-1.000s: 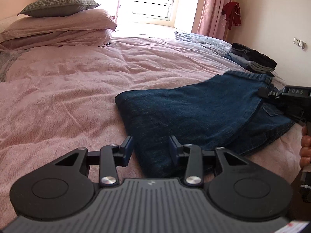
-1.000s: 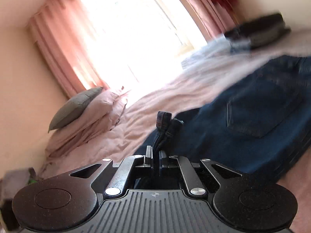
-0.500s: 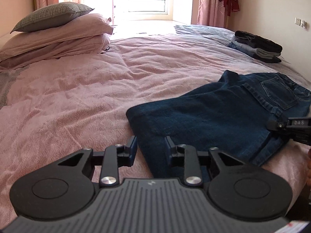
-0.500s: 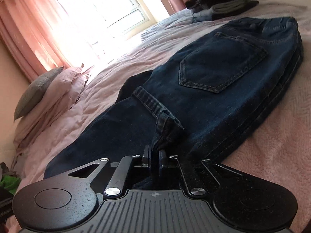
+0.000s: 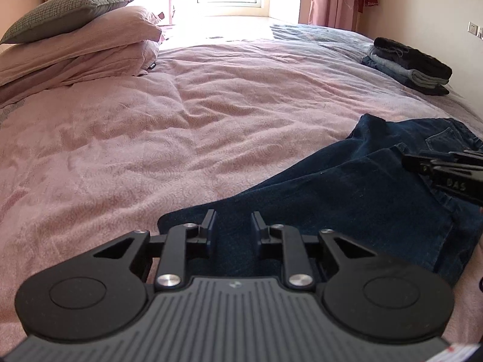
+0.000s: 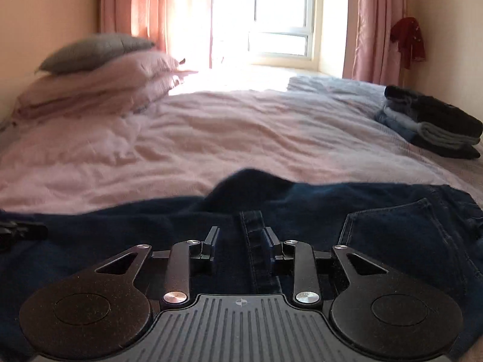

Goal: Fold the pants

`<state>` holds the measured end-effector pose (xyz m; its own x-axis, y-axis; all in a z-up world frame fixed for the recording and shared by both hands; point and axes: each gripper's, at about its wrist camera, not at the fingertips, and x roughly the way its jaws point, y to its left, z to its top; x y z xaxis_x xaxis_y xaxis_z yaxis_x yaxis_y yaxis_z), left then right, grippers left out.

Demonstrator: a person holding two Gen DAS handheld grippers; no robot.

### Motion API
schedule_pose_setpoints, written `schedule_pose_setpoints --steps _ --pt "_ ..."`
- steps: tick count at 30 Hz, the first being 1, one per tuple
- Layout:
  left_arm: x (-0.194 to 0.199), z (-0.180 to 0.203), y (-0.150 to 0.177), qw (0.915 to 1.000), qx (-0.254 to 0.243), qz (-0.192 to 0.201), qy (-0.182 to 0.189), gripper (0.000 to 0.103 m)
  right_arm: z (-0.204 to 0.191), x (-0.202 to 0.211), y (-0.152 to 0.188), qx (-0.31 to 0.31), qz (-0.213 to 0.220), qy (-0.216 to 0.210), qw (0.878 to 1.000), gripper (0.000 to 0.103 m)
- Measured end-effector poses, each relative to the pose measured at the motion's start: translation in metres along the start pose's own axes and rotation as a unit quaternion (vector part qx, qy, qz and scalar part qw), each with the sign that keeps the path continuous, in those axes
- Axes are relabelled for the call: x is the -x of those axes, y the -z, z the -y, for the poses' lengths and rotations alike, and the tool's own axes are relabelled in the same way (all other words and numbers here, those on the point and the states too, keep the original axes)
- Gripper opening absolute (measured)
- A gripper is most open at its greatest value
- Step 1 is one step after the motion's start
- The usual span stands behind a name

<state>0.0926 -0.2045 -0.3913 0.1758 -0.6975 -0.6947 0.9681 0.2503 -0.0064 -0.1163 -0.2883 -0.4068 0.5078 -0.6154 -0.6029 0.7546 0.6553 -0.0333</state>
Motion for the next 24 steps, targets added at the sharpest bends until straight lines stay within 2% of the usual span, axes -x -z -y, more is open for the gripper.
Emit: schedule_pose_setpoints --steps 2,5,8,12,14,16,19,21,23,24 --pt "-0.011 0.0 -0.003 0.9999 0.008 -0.011 -0.005 0.02 0.009 -0.015 0.005 0.0 -0.019 -0.01 1.0 0.027" --pt "-0.008 -0.003 -0.007 0.9995 0.022 -0.019 -0.011 0.019 0.021 0.005 0.005 -0.027 -0.032 -0.012 0.999 0.027" --pt "0.017 0.001 -0.005 0.9994 0.022 -0.018 -0.022 0.019 0.026 0.046 0.011 -0.035 -0.03 -0.02 0.999 0.027" --pt "0.064 0.013 0.016 0.9998 0.017 -0.001 -0.013 0.019 0.02 0.095 0.033 -0.036 -0.023 -0.04 0.998 0.027" --pt "0.076 0.018 0.031 0.9998 0.019 -0.006 -0.009 0.019 0.012 0.097 0.044 -0.023 -0.039 -0.037 0.998 0.027" --pt "0.074 0.022 0.046 0.9994 0.021 -0.028 -0.008 0.02 0.007 0.082 0.056 -0.013 -0.075 -0.03 0.997 0.027" --pt "0.081 0.033 0.056 0.9988 0.009 -0.028 -0.038 0.02 -0.001 0.091 0.059 -0.001 -0.069 -0.016 0.997 0.028" --pt "0.094 0.038 0.056 0.9988 0.011 -0.026 -0.04 0.025 -0.004 0.108 0.057 -0.002 -0.065 -0.021 0.998 0.035" --pt "0.106 0.044 0.055 0.999 0.009 -0.022 -0.037 0.029 -0.004 0.128 0.057 -0.011 -0.057 -0.027 0.998 0.048" --pt "0.113 0.047 0.055 0.9991 0.005 -0.018 -0.038 0.03 -0.004 0.138 0.058 -0.022 -0.05 -0.025 0.998 0.049"
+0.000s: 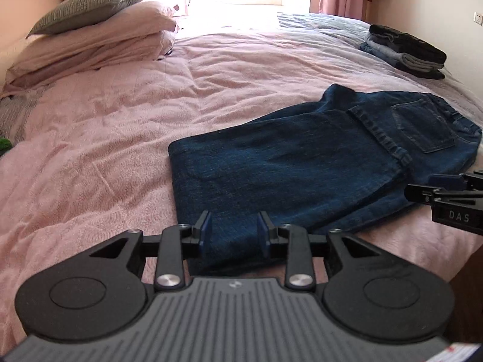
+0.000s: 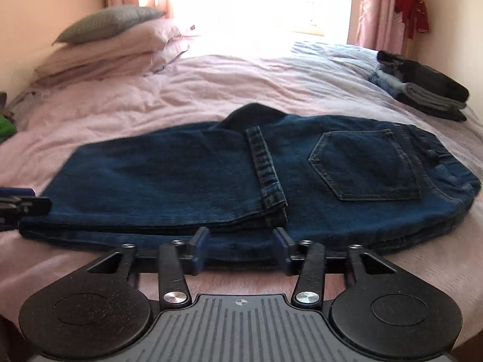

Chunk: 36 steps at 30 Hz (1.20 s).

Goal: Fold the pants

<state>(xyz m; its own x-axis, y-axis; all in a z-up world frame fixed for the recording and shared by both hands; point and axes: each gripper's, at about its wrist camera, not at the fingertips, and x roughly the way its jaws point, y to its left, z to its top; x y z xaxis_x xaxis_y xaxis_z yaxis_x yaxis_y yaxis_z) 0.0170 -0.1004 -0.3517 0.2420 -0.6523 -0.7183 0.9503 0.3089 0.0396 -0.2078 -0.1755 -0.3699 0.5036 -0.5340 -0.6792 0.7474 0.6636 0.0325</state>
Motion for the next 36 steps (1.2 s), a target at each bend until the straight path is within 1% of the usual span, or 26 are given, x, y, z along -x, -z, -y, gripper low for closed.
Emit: schedule_pose_setpoints --steps 2,5,9,11,13,16,22,36 --pt "0.016 0.006 0.002 1.0 -0.005 0.008 0.001 0.04 0.001 0.019 0.005 -0.021 0.014 0.0 1.0 0.054" --pt "0.037 0.013 0.006 0.9998 -0.011 0.018 0.005 0.048 0.005 0.042 0.012 -0.046 0.021 -0.005 0.999 0.055" --pt "0.06 0.022 0.011 0.9991 -0.021 0.031 0.018 0.052 0.006 0.071 0.021 -0.055 0.031 0.005 0.998 0.056" --pt "0.07 0.027 0.014 0.9987 -0.028 0.038 0.022 0.057 0.007 0.082 0.024 -0.062 0.034 0.006 0.997 0.056" --pt "0.078 0.032 0.017 0.9981 -0.035 0.043 0.026 0.06 0.009 0.091 0.028 -0.068 0.035 0.007 0.997 0.056" --pt "0.088 0.038 0.021 0.9975 -0.042 0.047 0.033 0.06 0.01 0.1 0.034 -0.071 0.032 0.009 0.997 0.056" --pt "0.093 0.049 0.025 0.9969 -0.05 0.045 0.041 0.061 0.012 0.109 0.039 -0.079 0.029 0.013 0.996 0.056" --pt "0.083 0.058 0.032 0.9969 -0.06 0.025 0.045 0.063 0.018 0.108 0.042 -0.081 0.013 0.027 0.996 0.056"
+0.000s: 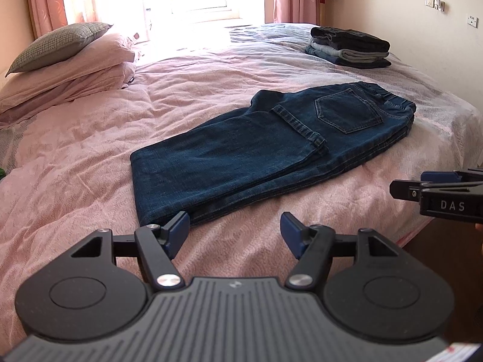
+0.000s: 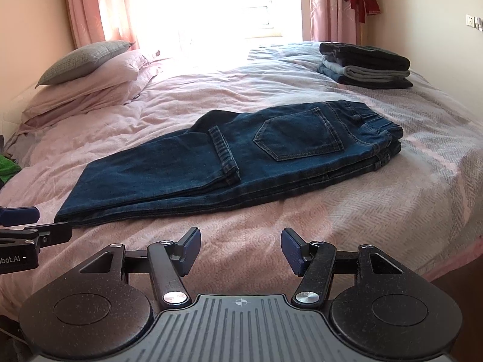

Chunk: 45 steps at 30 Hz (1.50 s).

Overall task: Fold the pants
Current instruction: 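Open the right tool and release the jeans waistband, then grasp the jeans leg hems with the right tool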

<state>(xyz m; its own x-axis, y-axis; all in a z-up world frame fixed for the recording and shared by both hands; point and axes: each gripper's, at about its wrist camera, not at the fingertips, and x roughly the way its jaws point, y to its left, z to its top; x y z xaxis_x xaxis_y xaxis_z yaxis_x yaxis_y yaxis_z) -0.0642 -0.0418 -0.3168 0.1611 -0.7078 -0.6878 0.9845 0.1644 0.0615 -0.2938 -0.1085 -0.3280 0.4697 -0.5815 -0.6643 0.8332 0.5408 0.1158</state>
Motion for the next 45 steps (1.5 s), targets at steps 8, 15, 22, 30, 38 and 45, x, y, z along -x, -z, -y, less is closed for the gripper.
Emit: schedule_pose_setpoints --steps 8,15,22,30,38,45 --pt "-0.013 -0.001 -0.001 0.9999 0.003 -0.014 -0.002 0.063 0.005 -0.01 -0.001 0.002 -0.011 0.006 1.0 0.056" --pt "-0.03 -0.001 -0.004 0.9996 0.003 -0.026 -0.004 0.063 0.013 -0.024 -0.005 -0.004 -0.023 0.008 1.0 0.056" --pt "-0.049 -0.012 -0.012 0.9995 0.019 -0.023 -0.01 0.063 0.035 -0.046 -0.004 -0.037 -0.046 -0.006 0.998 0.056" --pt "-0.071 -0.05 -0.025 0.9976 0.067 0.009 -0.011 0.058 0.15 -0.064 -0.019 -0.283 0.029 -0.073 0.956 0.056" --pt "-0.106 -0.084 -0.016 0.9922 0.125 0.003 -0.007 0.056 0.251 -0.106 -0.039 -0.457 0.07 -0.064 0.885 0.056" --pt "-0.111 -0.091 -0.007 0.9939 0.109 0.008 0.009 0.045 0.271 -0.13 -0.049 -0.459 0.089 -0.076 0.881 0.029"
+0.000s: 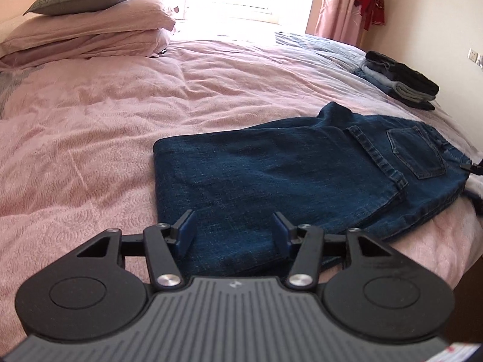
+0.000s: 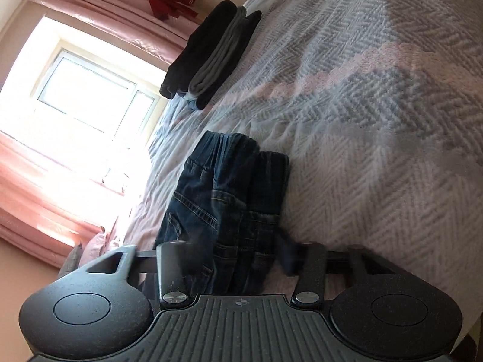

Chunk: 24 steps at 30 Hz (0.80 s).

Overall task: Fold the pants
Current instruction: 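Grasp the jeans leg hems with the right tool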

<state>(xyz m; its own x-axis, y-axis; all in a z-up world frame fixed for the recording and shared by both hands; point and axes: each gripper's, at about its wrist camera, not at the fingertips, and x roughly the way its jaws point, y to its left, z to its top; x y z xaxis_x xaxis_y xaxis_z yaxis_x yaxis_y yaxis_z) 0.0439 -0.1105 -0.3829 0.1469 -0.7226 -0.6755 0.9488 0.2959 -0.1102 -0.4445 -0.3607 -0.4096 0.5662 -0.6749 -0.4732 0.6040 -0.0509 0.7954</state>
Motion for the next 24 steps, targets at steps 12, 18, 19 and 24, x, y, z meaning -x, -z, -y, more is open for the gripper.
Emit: schedule_pose_setpoints --steps 12,18,19,24 --pt "-0.003 -0.003 0.002 1.0 -0.008 0.001 0.005 0.039 0.01 -0.014 0.006 0.014 0.001 -0.031 0.999 0.027" --pt "-0.001 -0.01 -0.001 0.9999 0.006 0.001 0.014 0.034 0.008 -0.016 0.009 0.033 -0.007 0.001 0.999 0.02" --pt "0.001 -0.012 -0.001 0.9997 0.014 0.001 0.017 0.034 0.002 -0.015 0.009 0.038 -0.008 0.012 0.999 0.02" --pt "0.016 -0.04 -0.003 0.9973 0.068 0.006 0.027 0.034 -0.069 -0.007 0.025 0.192 0.026 0.081 0.978 0.017"
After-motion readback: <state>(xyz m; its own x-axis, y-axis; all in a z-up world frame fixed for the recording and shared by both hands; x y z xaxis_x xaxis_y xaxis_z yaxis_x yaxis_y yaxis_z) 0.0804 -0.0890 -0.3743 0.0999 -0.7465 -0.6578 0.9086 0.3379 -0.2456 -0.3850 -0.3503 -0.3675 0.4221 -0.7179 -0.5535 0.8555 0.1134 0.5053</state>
